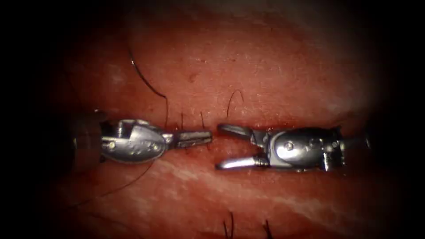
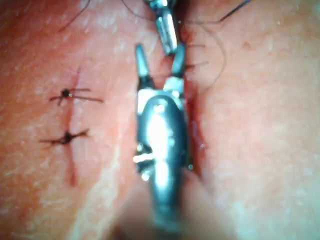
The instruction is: Wound Closure
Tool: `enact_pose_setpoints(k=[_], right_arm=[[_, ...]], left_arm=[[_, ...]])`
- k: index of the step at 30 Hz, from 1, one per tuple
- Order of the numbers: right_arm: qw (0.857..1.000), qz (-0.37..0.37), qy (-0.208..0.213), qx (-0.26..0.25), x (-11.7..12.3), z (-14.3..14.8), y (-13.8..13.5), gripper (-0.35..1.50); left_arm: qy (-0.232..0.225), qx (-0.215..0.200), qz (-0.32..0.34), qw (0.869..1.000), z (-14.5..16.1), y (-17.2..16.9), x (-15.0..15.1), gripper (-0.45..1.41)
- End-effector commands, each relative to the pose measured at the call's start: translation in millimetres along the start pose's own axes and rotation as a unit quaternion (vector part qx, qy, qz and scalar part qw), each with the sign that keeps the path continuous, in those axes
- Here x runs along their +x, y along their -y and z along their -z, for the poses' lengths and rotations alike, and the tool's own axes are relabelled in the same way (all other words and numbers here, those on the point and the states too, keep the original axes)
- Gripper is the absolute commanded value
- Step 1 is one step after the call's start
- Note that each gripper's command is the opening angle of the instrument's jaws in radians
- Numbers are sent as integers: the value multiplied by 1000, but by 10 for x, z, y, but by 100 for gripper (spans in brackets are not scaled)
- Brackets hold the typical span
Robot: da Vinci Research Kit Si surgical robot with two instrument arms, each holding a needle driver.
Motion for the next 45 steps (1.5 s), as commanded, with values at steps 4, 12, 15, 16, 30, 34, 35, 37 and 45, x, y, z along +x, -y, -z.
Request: enact_pose_setpoints(k=[4,12,15,16,30,34,35,37,45], right_arm=[[999,-21,-2,-44,-16,-2,6,52],[993,-29,0,-119,-19,1,9,52],[989,-33,2,-144,-24,5,12,51],[988,-36,3,-151,-25,7,13,51],[961,-92,1,-262,-23,18,-8,41],[960,-96,-1,-264,-18,17,-12,41],[959,-97,-2,-265,-17,17,-12,41],[960,-98,-3,-264,-15,15,-14,41],[962,-90,-1,-258,-18,14,-11,41]], left_arm=[[-4,-4,1,1000,-8,-13,7,-45],[-5,-5,2,1000,-7,-18,20,-45],[-6,-6,6,1000,-9,-11,27,-45],[-6,-6,7,1000,-9,-9,29,-45],[-8,-8,13,1000,-18,11,28,-45],[-7,-7,10,1000,-17,13,16,-45],[-7,-7,10,1000,-17,13,15,-45],[-7,-7,10,1000,-17,13,14,-45],[-7,-8,15,1000,-9,17,29,-45]])
